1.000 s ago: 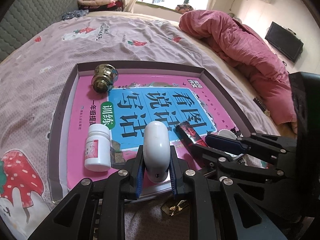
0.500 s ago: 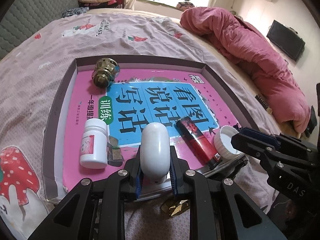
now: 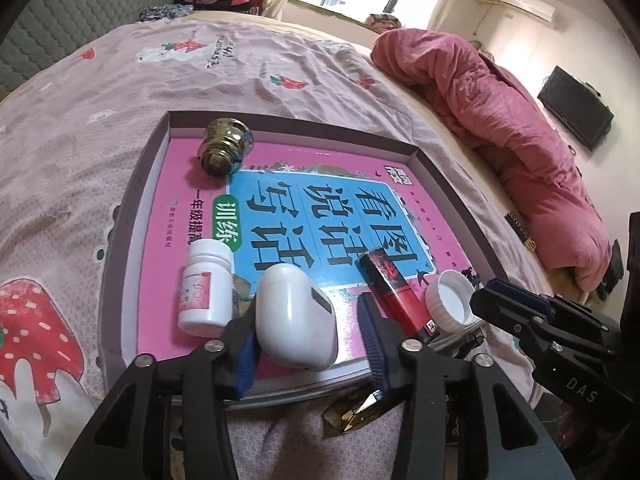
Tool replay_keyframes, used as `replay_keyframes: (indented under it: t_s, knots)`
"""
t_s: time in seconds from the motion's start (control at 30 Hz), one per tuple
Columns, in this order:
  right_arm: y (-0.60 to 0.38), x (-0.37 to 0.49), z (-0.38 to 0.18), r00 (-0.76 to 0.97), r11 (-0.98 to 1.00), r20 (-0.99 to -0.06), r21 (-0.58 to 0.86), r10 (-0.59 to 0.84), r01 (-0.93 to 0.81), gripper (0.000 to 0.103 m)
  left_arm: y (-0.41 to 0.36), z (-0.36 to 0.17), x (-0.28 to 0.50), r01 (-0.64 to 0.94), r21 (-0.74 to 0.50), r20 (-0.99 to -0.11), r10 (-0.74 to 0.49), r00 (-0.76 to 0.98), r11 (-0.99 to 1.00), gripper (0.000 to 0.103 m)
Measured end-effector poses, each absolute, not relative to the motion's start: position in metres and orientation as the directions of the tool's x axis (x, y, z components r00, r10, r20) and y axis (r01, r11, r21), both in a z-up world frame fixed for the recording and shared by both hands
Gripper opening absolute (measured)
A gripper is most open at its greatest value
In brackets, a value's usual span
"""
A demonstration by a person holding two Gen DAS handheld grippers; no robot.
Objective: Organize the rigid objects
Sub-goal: 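Lower the lighter onto the book and open the right gripper while the left lowers the earbuds case, then withdraw both tools from the tray toward the items beside it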
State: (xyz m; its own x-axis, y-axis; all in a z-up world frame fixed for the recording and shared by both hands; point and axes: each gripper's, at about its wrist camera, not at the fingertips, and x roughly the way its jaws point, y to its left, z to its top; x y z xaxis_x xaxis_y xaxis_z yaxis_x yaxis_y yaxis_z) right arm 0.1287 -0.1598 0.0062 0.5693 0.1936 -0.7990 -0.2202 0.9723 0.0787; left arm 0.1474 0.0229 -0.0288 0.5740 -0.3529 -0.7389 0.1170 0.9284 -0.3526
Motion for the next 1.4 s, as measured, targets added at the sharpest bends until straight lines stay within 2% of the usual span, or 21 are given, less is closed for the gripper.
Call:
replay_keyframes:
  t_s: [0.43,0.6,0.97,1.1,1.4]
  knots:
    - [-0.160,0.126,0.012,0.581,0.973,-0.790,0.077,0.193,-0.219,0.026,0.031,-0.017,0.143,0.104,-0.325,-0.726,-0.319,0.610,0.940,0.051]
    - [-0.160,0.125,0.015,0.590,0.974,-0.785,0.070,0.187,-0.216,0.033,0.035,-0.010,0.139,0.103,-0.315,-0.714,-0.307,0.630,0.943,0.052]
    - [-0.161,0.122,0.018,0.601,0.976,-0.779,0.064,0.178,-0.207,0.034,0.037,-0.001,0.132,0.101,-0.303,-0.696,-0.292,0.656,0.948,0.054]
    - [-0.162,0.121,0.020,0.602,0.976,-0.778,0.066,0.180,-0.207,0.035,0.039,0.002,0.129,0.104,-0.295,-0.688,-0.287,0.666,0.950,0.060]
    - [-0.163,0.115,0.027,0.610,0.974,-0.769,0.074,0.192,-0.214,0.039,0.036,0.011,0.115,0.128,-0.265,-0.663,-0.277,0.695,0.956,0.061]
